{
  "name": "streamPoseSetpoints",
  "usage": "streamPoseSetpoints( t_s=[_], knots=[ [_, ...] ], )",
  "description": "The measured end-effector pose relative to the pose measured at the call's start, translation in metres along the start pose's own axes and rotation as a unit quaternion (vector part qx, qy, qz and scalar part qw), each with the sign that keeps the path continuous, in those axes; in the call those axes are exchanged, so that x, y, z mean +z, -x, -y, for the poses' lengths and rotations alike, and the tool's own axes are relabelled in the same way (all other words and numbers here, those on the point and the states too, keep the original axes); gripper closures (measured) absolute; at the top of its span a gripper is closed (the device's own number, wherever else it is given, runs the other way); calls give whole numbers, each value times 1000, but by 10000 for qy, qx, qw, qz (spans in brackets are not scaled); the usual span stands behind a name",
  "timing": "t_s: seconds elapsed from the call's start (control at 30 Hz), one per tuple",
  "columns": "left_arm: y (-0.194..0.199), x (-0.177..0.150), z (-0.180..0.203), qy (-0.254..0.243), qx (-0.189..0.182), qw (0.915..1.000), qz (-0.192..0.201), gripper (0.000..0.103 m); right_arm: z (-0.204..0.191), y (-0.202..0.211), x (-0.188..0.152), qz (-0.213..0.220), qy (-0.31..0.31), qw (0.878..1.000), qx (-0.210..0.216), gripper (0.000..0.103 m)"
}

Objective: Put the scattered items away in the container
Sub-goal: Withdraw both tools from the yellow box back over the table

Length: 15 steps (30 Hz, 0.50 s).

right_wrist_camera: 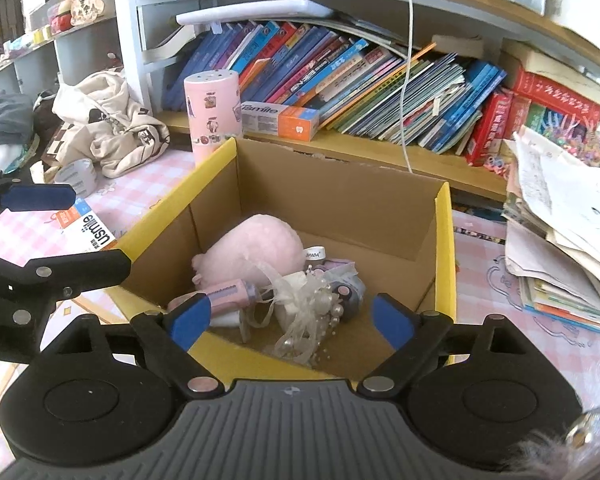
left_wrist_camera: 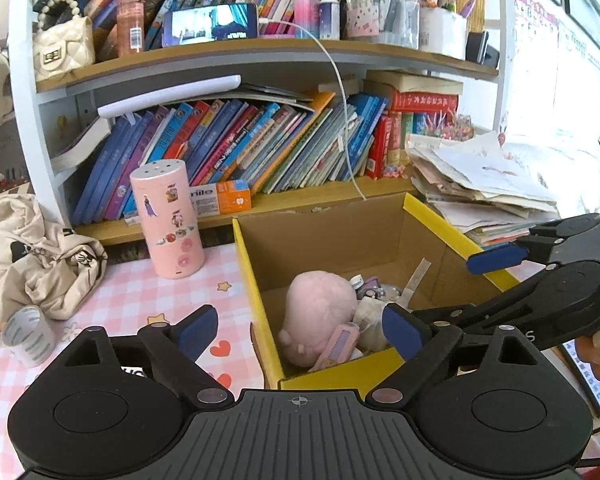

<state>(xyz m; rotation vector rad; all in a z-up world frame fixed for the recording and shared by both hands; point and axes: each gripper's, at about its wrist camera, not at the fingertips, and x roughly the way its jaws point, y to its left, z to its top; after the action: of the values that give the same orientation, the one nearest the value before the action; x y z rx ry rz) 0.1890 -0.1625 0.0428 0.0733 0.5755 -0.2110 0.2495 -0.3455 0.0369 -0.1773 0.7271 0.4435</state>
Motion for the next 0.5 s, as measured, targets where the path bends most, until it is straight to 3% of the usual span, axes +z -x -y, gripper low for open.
streamPoseSetpoints(
  t_s=[0.2,0.5],
  knots=[
    [24,-16,-16,96,-173,9998,51,11,-24,21,-13,18,-133,9995,-303,14],
    [58,-49,-46,180,-238,9993,-231,10,-78,40,-37,-24,-426,9970,-647,11]
  ],
)
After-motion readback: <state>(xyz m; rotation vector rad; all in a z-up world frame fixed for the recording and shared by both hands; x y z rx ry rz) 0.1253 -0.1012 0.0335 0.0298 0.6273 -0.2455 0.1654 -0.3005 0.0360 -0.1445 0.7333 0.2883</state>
